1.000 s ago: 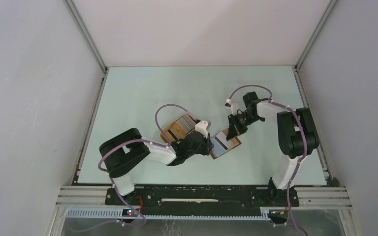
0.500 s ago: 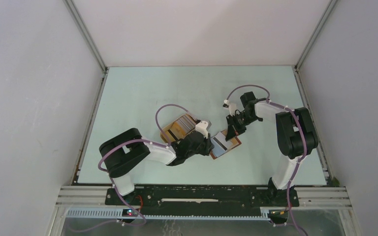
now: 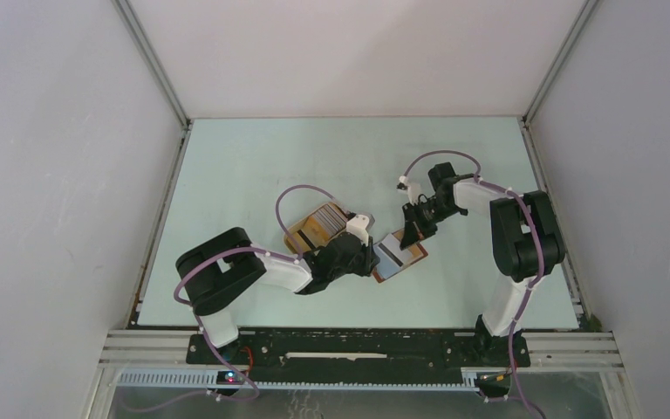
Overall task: Put the credit cards into the card holder
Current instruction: Insert the credit card into the card holder.
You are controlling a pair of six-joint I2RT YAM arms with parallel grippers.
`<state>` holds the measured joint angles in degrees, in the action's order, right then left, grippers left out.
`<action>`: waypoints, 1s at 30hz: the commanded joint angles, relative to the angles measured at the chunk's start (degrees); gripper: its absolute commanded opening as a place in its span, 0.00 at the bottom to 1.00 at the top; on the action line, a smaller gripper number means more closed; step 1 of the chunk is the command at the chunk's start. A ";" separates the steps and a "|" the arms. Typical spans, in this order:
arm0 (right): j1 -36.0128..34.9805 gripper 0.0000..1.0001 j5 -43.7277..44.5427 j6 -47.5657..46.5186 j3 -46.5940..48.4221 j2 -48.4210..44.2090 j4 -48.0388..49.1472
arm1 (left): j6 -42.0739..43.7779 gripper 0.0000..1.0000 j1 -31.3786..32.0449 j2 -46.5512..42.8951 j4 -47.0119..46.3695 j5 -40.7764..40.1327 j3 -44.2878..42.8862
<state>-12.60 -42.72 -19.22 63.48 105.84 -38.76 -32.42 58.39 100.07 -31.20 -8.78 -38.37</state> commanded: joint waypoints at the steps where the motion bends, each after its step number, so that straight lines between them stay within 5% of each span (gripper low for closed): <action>1: 1.11 0.00 1.79 -2.55 0.06 -2.03 1.61 | 1.36 0.18 0.23 -0.88 -1.34 0.51 -0.52; 30: -0.41 0.00 -1.48 -0.28 0.02 2.45 0.33 | 1.45 0.19 0.23 -1.06 -1.41 0.93 -0.49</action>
<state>-12.80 -44.21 -19.97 63.48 106.94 -38.70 -32.40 58.39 100.07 -31.22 -8.34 -38.37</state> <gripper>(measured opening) 0.006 0.189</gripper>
